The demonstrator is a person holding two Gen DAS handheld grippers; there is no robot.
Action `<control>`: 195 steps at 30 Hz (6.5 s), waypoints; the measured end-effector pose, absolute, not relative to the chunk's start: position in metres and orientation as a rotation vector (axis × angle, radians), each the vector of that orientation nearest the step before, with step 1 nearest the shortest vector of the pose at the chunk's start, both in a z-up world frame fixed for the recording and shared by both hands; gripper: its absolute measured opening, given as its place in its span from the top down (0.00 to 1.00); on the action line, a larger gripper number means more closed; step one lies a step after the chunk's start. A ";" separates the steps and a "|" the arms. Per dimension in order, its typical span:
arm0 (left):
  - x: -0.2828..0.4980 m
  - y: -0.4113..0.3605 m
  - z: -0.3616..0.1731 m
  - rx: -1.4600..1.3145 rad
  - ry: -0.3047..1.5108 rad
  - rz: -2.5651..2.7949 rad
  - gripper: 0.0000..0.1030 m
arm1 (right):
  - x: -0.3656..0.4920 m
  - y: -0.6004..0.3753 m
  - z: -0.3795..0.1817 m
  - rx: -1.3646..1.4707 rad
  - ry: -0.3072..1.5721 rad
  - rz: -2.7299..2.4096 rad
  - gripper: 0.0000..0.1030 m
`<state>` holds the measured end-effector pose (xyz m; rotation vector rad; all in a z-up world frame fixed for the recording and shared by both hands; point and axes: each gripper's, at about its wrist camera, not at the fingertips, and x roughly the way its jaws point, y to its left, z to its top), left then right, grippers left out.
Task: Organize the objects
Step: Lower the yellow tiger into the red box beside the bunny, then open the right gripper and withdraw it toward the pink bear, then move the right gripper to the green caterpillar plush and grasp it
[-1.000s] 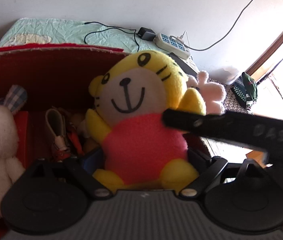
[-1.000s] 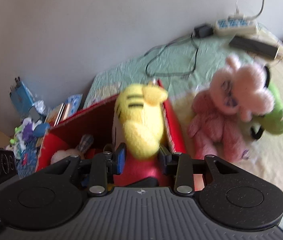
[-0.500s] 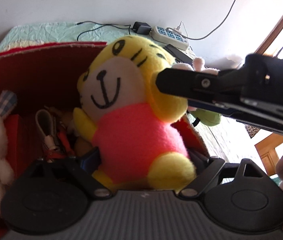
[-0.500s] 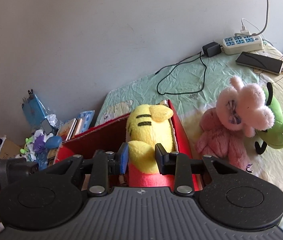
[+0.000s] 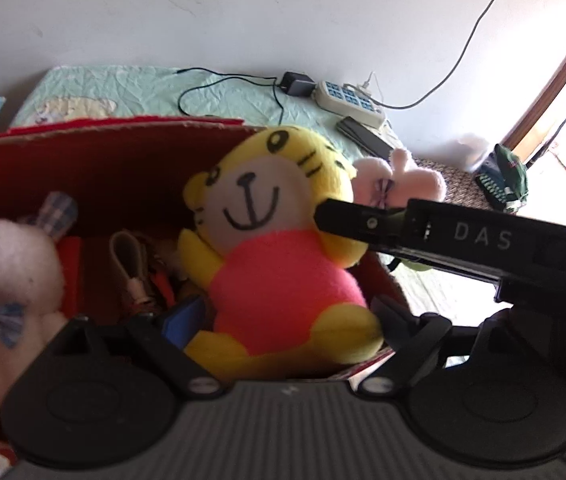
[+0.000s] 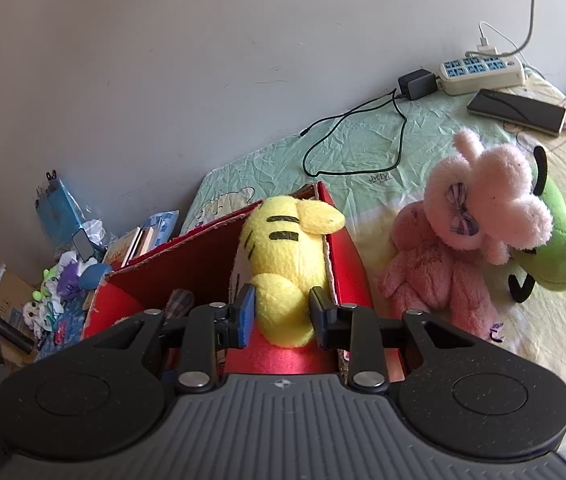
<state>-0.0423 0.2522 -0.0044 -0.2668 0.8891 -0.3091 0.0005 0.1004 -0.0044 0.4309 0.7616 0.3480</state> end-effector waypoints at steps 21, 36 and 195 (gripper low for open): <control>-0.053 0.271 0.006 -0.283 0.885 -0.137 0.08 | -0.008 0.099 -0.009 0.421 0.776 0.361 0.67; -0.046 0.252 -0.005 -0.255 0.930 -0.064 0.08 | -0.023 0.084 -0.004 0.429 0.738 0.408 0.64; 0.047 0.002 -0.051 -0.060 0.934 -0.293 0.21 | 0.064 -0.151 -0.100 0.735 0.953 0.411 0.49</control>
